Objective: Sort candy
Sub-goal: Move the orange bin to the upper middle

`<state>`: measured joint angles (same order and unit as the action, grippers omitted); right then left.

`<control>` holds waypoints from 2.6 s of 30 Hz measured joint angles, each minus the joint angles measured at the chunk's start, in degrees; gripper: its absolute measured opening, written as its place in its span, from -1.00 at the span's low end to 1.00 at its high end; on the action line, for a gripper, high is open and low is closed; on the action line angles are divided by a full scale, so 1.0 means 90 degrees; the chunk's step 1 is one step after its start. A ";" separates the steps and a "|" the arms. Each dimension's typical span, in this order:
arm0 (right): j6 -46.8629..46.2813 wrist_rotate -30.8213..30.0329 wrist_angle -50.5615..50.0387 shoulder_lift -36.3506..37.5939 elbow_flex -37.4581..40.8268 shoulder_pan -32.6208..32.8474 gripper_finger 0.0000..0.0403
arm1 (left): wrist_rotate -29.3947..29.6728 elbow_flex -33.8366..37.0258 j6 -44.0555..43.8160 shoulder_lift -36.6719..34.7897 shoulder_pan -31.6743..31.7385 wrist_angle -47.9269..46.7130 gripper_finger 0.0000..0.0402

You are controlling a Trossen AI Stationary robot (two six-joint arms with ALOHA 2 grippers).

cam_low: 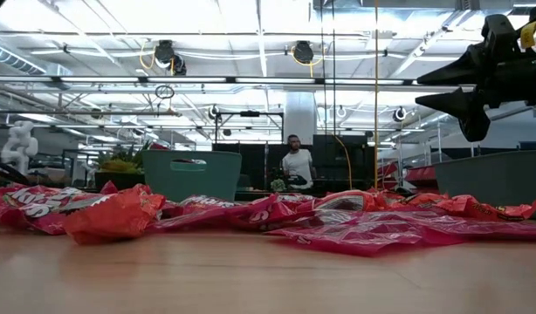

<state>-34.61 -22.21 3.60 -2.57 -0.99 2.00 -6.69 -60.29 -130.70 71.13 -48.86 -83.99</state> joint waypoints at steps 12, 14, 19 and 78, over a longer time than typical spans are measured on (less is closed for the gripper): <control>-0.0256 -0.0018 0.0000 0.0000 0.0000 -0.0001 -0.16 | -0.0426 0.1409 -0.0148 -0.0729 -0.0549 0.0794 0.03; -0.0328 -0.0020 0.0000 0.0000 0.0000 -0.0002 -0.16 | -0.0488 0.1587 -0.0136 -0.0854 -0.0551 0.0789 0.02; -0.0415 -0.0024 0.0000 0.0000 0.0000 -0.0002 -0.16 | -0.0590 0.1958 -0.0106 -0.1198 -0.0702 0.1191 -0.04; 0.0279 -0.0276 0.0015 0.0000 0.0000 0.0000 -0.16 | 0.1484 -0.0642 0.4989 -0.1762 0.6469 -0.0678 -0.96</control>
<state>-32.10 -24.69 3.73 -2.57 -0.99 2.00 6.66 -66.06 -85.80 55.27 9.36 -90.09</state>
